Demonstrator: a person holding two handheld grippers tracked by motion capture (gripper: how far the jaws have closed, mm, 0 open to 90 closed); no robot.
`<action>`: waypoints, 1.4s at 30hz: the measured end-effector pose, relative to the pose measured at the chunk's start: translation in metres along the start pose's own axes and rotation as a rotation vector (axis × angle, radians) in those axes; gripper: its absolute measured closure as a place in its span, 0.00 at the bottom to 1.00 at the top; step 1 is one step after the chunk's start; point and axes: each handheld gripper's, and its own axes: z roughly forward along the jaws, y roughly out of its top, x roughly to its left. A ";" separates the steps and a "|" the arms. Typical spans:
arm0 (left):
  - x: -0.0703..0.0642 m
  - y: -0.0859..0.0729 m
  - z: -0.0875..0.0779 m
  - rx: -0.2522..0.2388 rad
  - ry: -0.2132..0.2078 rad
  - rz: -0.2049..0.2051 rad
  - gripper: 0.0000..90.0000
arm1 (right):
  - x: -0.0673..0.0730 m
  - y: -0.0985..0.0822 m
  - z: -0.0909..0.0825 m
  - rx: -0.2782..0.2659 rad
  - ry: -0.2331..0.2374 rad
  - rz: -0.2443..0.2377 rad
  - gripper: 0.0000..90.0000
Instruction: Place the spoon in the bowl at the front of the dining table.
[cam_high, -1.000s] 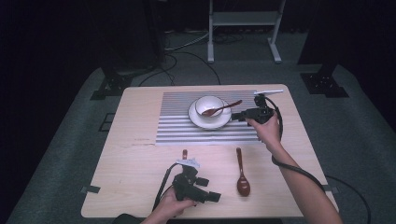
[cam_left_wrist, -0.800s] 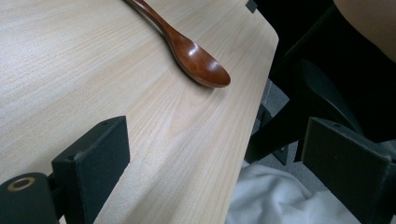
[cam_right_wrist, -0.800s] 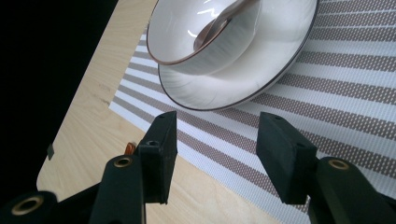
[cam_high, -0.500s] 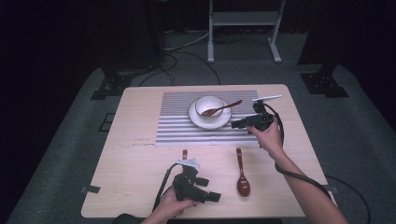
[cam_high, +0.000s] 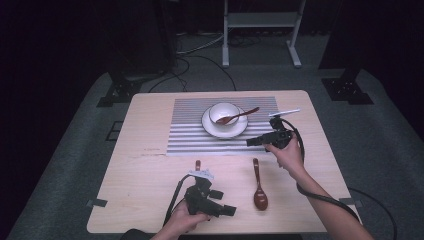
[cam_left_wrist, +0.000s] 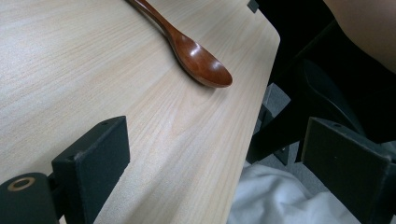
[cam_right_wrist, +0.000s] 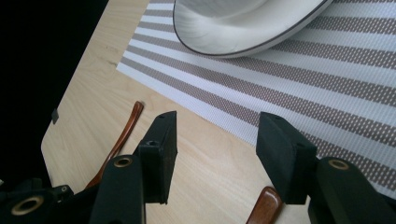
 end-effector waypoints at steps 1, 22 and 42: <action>0.000 0.000 0.000 0.000 0.000 0.001 0.07 | 0.000 -0.001 0.000 0.004 0.001 0.000 0.52; 0.001 0.000 -0.002 -0.010 0.005 0.002 0.07 | 0.002 -0.026 0.001 0.021 0.032 -0.012 0.51; 0.002 0.001 -0.003 -0.019 0.014 0.001 0.07 | 0.007 -0.057 -0.008 -0.008 0.093 -0.025 0.48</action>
